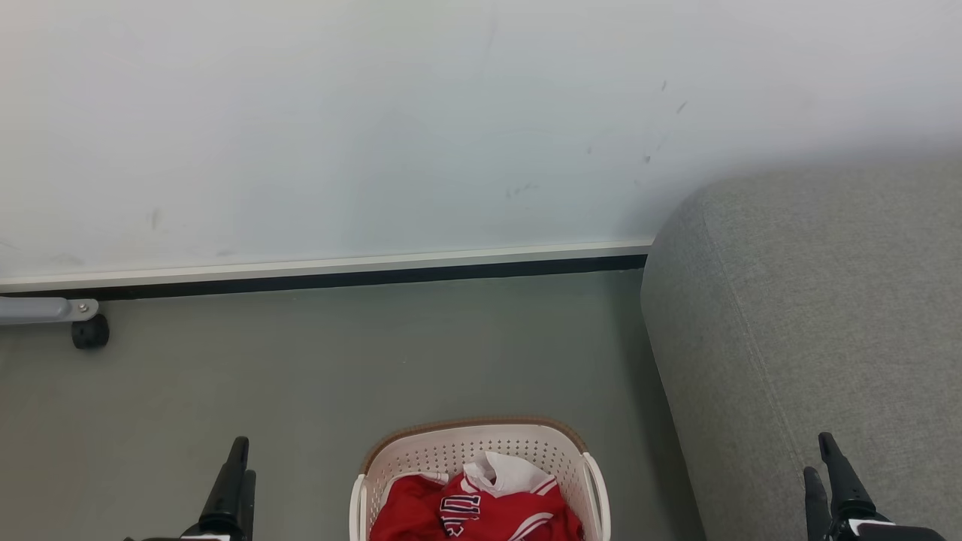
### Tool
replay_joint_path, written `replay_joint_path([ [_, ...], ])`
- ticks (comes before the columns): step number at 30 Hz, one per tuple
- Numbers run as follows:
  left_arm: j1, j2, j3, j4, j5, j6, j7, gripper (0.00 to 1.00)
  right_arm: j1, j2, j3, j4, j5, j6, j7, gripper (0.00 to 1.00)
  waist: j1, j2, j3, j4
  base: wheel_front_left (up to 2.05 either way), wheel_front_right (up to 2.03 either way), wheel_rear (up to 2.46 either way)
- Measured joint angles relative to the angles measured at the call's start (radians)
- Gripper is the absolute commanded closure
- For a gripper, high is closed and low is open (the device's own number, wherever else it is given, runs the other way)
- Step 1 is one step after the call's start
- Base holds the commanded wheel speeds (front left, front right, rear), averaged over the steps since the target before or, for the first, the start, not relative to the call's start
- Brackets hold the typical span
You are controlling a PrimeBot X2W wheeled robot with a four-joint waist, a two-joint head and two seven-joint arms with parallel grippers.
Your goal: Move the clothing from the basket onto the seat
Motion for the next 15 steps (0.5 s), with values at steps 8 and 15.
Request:
replay_joint_path([
  [8, -0.001, 0.000, -0.025, -0.014, 0.049, 0.009, -0.029, 0.00, 0.000, 0.000, 0.009, -0.014, -0.038, -0.009, -0.029, 0.00, 0.0000, 0.0000, -0.004, -0.001, 0.00, 0.00, 0.00],
  [15, -0.004, 0.001, -0.041, -0.029, 0.117, 0.031, -0.048, 0.00, 0.000, 0.000, 0.021, -0.030, -0.098, -0.036, -0.051, 0.00, 0.0000, 0.0000, -0.007, -0.002, 0.00, 0.00, 0.00],
])
